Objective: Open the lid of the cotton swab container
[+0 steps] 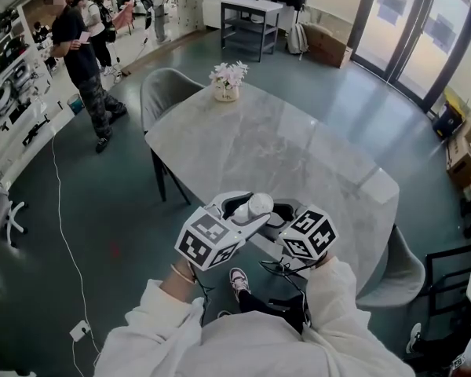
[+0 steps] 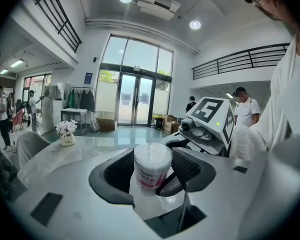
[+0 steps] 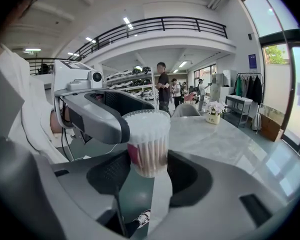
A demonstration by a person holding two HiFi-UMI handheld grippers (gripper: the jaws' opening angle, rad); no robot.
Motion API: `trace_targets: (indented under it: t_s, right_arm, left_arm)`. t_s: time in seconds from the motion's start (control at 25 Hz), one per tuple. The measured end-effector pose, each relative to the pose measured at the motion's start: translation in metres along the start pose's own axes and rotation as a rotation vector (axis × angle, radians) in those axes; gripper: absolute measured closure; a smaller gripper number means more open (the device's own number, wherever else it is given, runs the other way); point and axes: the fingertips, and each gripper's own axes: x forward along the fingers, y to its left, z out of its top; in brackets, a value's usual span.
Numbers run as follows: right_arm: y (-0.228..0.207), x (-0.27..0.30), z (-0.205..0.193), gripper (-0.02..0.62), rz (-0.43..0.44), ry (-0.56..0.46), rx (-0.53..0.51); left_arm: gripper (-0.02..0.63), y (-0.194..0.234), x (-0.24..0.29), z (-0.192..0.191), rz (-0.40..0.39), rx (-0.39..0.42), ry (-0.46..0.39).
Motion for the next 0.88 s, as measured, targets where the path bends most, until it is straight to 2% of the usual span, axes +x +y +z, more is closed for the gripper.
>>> trace_targets:
  t_s: [0.32,0.68,0.88]
  right_arm:
    - [-0.002,-0.007,0.007,0.316,-0.032,-0.052,-0.047]
    - [-0.004,-0.016,0.014,0.318,-0.022,-0.139,-0.026]
    - [-0.005,-0.018,0.012,0.319,-0.026,-0.157,-0.053]
  left_arm:
    - [0.368,0.002,-0.003,0.007,-0.031,-0.066,-0.009]
    - [0.37,0.006,-0.004,0.017,-0.041,-0.172,-0.065]
    - [0.37,0.005,-0.004,0.016,-0.06,-0.185,-0.051]
